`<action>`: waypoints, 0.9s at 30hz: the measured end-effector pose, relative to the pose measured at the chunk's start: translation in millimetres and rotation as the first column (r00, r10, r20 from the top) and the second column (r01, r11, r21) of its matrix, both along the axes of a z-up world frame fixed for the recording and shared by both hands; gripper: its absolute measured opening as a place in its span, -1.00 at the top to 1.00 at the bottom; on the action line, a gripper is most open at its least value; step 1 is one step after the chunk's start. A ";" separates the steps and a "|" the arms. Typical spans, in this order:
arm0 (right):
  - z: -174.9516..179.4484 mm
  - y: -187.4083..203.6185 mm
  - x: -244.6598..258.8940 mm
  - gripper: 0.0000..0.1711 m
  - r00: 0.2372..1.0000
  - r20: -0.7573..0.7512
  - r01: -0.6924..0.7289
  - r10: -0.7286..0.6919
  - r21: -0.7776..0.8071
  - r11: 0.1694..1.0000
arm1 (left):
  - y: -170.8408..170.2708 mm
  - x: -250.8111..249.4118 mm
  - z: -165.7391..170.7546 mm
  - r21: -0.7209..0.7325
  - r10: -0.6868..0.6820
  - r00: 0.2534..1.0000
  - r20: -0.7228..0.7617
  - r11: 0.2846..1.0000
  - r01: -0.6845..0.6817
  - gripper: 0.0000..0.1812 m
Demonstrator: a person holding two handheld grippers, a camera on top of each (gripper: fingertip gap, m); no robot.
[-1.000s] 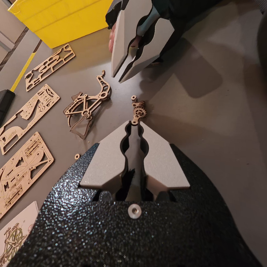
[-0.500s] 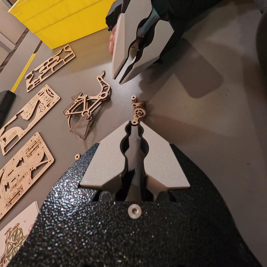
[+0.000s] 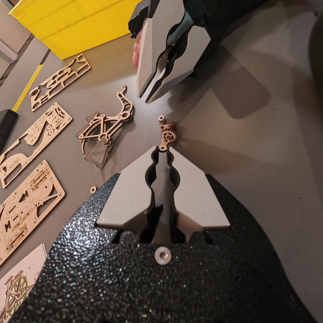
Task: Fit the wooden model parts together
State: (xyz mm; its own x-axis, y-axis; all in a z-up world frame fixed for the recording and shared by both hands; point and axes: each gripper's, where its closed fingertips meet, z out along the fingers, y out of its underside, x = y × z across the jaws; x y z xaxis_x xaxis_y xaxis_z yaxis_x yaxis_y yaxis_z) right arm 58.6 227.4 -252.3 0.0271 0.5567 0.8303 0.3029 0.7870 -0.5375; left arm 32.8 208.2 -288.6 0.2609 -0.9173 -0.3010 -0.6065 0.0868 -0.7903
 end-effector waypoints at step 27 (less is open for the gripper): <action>-26.2 -30.1 -12.2 0.74 0.951 0.252 0.012 0.181 -0.613 0.790 | 1.2 -0.5 -2.7 -0.091 -0.001 1.000 0.006 0.996 0.001 0.93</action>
